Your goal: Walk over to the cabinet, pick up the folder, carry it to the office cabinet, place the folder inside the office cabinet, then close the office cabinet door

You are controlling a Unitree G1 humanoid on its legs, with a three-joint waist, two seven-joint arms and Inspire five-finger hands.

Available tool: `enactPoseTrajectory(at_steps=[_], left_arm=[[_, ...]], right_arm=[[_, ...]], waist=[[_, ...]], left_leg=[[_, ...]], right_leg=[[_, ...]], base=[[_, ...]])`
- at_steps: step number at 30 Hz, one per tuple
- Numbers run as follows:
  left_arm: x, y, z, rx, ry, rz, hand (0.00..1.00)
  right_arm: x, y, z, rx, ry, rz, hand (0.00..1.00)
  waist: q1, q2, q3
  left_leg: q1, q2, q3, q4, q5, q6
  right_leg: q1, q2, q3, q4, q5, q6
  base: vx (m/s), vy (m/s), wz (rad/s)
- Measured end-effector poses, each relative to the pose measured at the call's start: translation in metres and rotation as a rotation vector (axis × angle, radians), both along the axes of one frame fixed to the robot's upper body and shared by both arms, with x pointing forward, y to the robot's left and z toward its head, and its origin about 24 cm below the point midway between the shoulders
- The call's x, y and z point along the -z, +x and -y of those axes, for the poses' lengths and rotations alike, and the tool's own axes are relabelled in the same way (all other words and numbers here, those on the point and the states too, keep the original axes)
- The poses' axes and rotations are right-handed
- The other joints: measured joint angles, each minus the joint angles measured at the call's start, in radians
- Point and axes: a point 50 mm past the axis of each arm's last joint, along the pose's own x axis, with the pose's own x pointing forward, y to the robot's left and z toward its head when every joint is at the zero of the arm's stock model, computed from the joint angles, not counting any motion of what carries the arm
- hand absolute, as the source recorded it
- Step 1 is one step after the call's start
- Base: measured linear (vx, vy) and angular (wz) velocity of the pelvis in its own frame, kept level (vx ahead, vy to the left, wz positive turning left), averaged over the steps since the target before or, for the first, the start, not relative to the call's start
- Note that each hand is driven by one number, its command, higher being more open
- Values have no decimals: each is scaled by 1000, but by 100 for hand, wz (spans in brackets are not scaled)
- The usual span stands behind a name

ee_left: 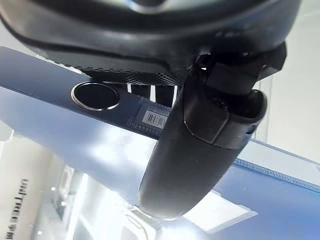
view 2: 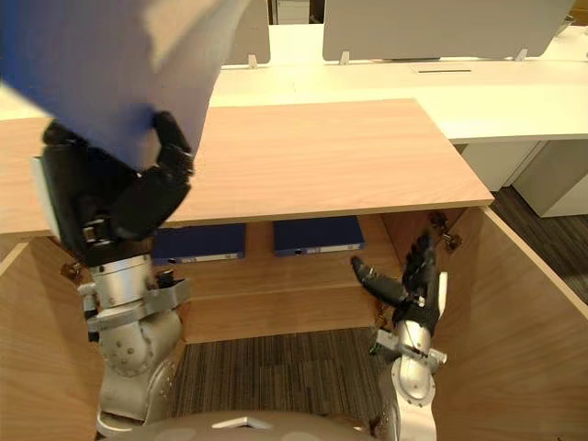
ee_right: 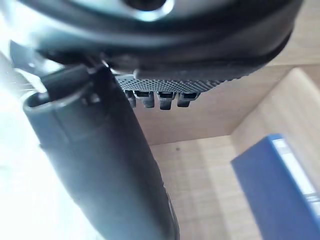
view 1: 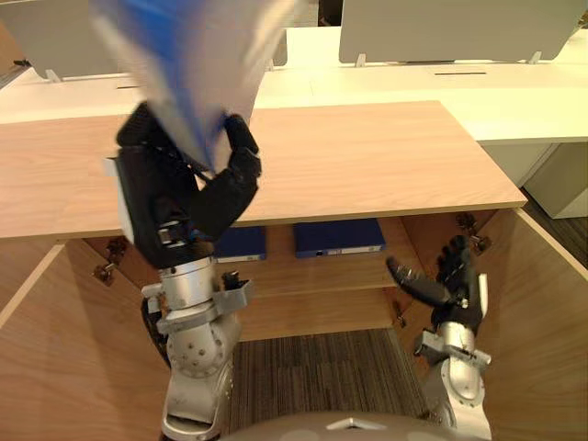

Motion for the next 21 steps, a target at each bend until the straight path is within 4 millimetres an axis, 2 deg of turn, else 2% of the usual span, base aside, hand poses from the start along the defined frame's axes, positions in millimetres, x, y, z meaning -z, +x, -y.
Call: enactPoseTrajectory(at_steps=[4,7,10,15,21], left_arm=[[2,2,0,153,-121,-2,0],[4,4,3,238,-160,-5,0],[13,6,9,353,-201,-40,0],[48,19,22,525,-216,-236,0],[86,17,25,637,-200,-434,0]], right_arm=[[-21,6,-1,-8,-18,98,100],[-30,8,-1,-19,-32,137,100],[-42,14,-4,-38,-41,197,100],[-65,28,-6,-111,-98,299,100],[-88,39,-4,-206,-159,401,100]], waist=[[0,0,0],[0,0,0],[-1,0,0],[0,1,-4],[1,1,-4]], left_leg=[[0,-1,3,6,0,0],[0,-1,10,9,0,0],[1,-1,18,11,0,0],[-5,-2,27,13,0,1],[-5,-2,27,12,0,2]], right_leg=[[-4,0,5,12,0,0],[-9,0,10,17,0,0],[-13,0,18,22,1,2],[-27,0,32,28,5,7],[-27,-1,33,28,6,9]], base=[[-37,-8,-2],[-44,-1,-7],[-31,0,-8],[-24,-2,-7],[0,0,0]])
